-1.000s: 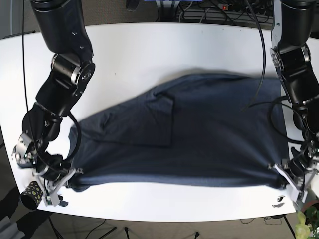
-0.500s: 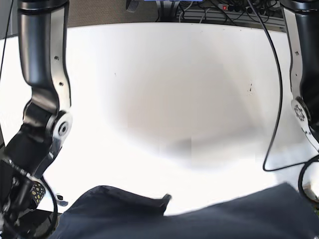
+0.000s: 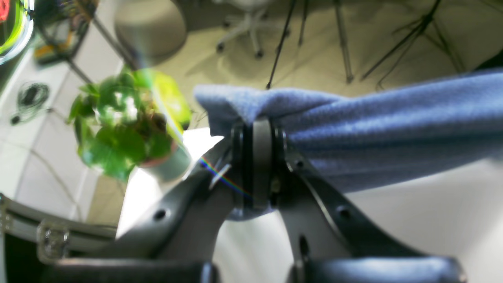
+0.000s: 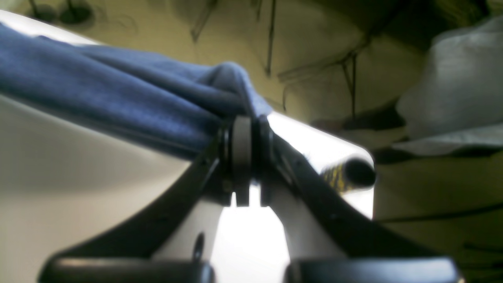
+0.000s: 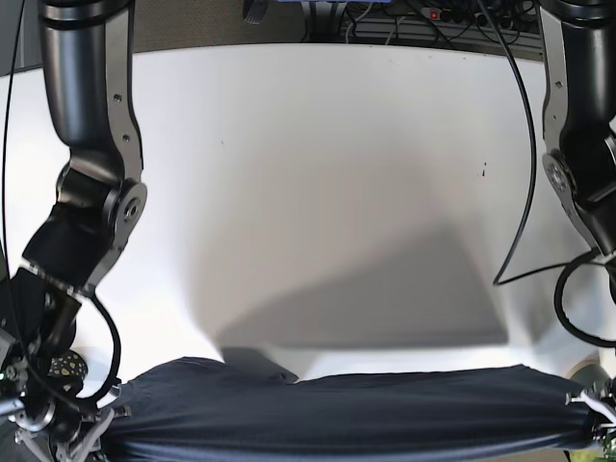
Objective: Fold the T-shirt properly
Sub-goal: 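Lift the blue shirt and fling it flat again with both grippers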
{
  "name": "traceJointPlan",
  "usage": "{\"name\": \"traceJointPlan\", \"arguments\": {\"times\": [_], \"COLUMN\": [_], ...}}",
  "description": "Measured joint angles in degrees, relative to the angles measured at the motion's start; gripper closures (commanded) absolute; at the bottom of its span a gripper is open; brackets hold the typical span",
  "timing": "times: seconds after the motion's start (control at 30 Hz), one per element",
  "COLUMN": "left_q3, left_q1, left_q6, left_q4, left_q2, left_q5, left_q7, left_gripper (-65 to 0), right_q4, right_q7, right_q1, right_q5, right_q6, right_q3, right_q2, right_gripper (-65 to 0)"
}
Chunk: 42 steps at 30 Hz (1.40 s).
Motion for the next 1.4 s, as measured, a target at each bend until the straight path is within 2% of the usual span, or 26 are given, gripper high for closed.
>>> {"name": "traceJointPlan", "arguments": {"times": [0.2, 0.23, 0.27, 0.43, 0.53, 0.67, 0.97, 1.1, 1.27, 1.33, 1.4], "left_q3": [-1.4, -1.4, -1.9, -6.9, -9.1, -11.4, -15.2, -15.9, -16.9, -17.0, -17.0], "left_q1": [14.7, 17.6, 20.3, 32.3, 37.4, 43.8, 52.9, 55.8, 59.3, 60.5, 61.8], "left_q6": [-2.2, -2.2, -2.4, -2.2, -4.0, -7.8, -9.1, -9.8, -9.8, -9.8, -9.8], "left_q4": [8.7, 10.4, 11.6, 15.2, 16.6, 18.0, 18.4, 18.4, 18.5, 18.4, 18.5], "left_q2": [0.3, 0.4, 0.6, 2.1, 3.3, 3.4, 3.5, 3.5, 3.3, 3.3, 3.1], "left_q5": [0.3, 0.6, 0.4, 1.0, 1.2, 0.5, 0.4, 0.4, 0.3, 0.6, 0.9], "left_q7": [-0.2, -0.3, -0.5, 0.2, -0.1, -0.5, -0.7, -0.6, -0.9, -0.8, -0.7], "left_gripper": [0.0, 0.0, 0.0, 0.0, 0.0, 0.0, 0.0, 0.0, 0.0, -2.6, -9.7], "right_q4": [10.2, 11.8, 12.8, 17.0, 18.7, 21.8, 26.1, 26.1, 26.1, 26.1, 26.1], "right_q7": [-1.7, -2.1, -2.1, -1.9, -1.9, -2.2, -4.3, -5.2, -5.3, -5.3, -5.3], "right_q1": [-16.3, -19.3, -21.9, -33.4, -39.2, -46.4, -55.6, -59.6, -63.5, -64.8, -66.2], "right_q5": [0.3, 1.0, 2.6, 5.8, 6.2, 8.5, 14.3, 17.9, 21.1, 22.2, 22.7], "right_q6": [-0.35, -0.76, -0.17, -0.42, -0.5, -0.48, -0.46, -0.46, -0.48, -0.48, -0.48], "right_q3": [3.0, 2.8, 2.9, 8.1, 9.9, 11.6, 17.0, 19.5, 19.8, 19.8, 20.0], "right_q2": [-1.3, -1.5, -1.6, -3.6, -5.4, -6.1, -8.5, -8.6, -8.6, -8.6, -8.6], "right_gripper": [0.0, 0.0, 0.0, 0.0, 0.0, 0.0, 0.0, 0.0, 0.0, 0.0, 0.0]}}
